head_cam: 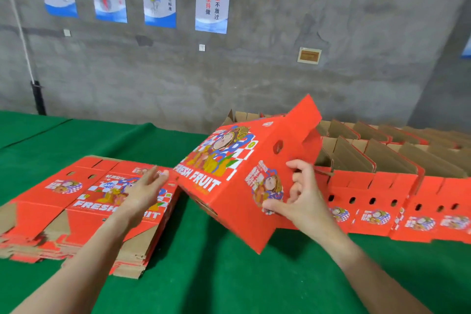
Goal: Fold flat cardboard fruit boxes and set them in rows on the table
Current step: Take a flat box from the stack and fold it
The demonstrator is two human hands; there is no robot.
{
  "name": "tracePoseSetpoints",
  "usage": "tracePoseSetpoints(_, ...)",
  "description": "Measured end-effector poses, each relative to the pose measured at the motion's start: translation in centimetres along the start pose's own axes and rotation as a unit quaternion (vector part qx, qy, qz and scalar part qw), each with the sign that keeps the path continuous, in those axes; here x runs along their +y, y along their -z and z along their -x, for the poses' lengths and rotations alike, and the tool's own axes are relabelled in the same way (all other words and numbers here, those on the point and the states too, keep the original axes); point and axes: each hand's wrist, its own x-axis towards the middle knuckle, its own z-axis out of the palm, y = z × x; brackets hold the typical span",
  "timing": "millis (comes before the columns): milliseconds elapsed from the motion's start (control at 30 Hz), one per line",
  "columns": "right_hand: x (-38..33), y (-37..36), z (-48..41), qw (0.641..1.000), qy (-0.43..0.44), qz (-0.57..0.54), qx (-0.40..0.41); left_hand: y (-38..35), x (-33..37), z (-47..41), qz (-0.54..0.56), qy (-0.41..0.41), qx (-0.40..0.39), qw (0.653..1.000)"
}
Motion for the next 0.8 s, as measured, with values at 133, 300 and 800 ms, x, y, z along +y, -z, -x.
tracePoseSetpoints(133, 2.5, -3.3, 0.6, 0.983, 0.069, 0.17, -0.01, -4.0, 0.7, 1.8, -0.009, -0.015, -0.079, 0.997)
tracePoseSetpoints(300, 6.5, -7.2, 0.9, 0.942, 0.026, 0.332, -0.046, -7.8, 1.1, 3.3, -0.029, -0.012, -0.154, 0.988)
tracePoseSetpoints(800, 11.5, -10.4, 1.6, 0.886, -0.04, 0.424, -0.183, -10.8, -2.6, 0.9, -0.052, 0.006, -0.097, 0.994)
